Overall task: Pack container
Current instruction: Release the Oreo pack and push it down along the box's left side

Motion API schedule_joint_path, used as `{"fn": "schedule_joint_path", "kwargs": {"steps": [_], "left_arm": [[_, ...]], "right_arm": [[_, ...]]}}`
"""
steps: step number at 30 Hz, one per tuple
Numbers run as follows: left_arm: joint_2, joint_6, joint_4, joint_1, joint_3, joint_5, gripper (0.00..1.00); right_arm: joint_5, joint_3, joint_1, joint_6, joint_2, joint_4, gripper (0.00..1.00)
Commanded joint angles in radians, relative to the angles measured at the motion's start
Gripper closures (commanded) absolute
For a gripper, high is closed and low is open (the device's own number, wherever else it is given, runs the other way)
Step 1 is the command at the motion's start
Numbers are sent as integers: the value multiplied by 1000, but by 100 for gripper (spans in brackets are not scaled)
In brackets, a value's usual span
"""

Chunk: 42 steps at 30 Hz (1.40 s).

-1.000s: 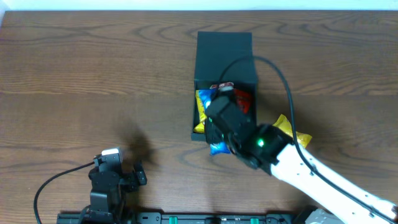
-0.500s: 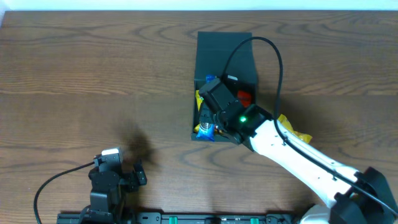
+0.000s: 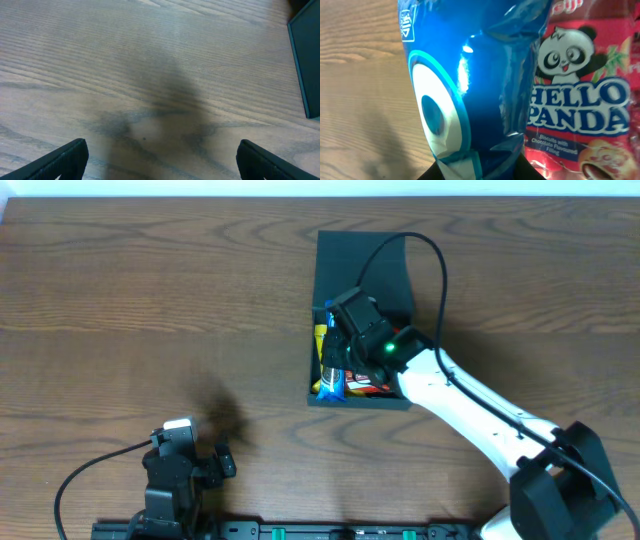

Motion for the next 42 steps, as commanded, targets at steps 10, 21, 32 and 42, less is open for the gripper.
{"fn": "schedule_joint_path", "kwargs": {"steps": [10,21,32,42], "left_arm": [[-6,4,-68,-2,1,-3,5],[-6,4,-68,-2,1,-3,5],[-6,4,-68,-2,1,-3,5],[-6,4,-68,-2,1,-3,5]], "right_arm": [[-97,47,-21,-31,41,3,79],[-115,47,-34,-32,91,5,78],[-154,53,-54,-76,97,35,79],[-198,53,-53,-76,119,34,78]]}}
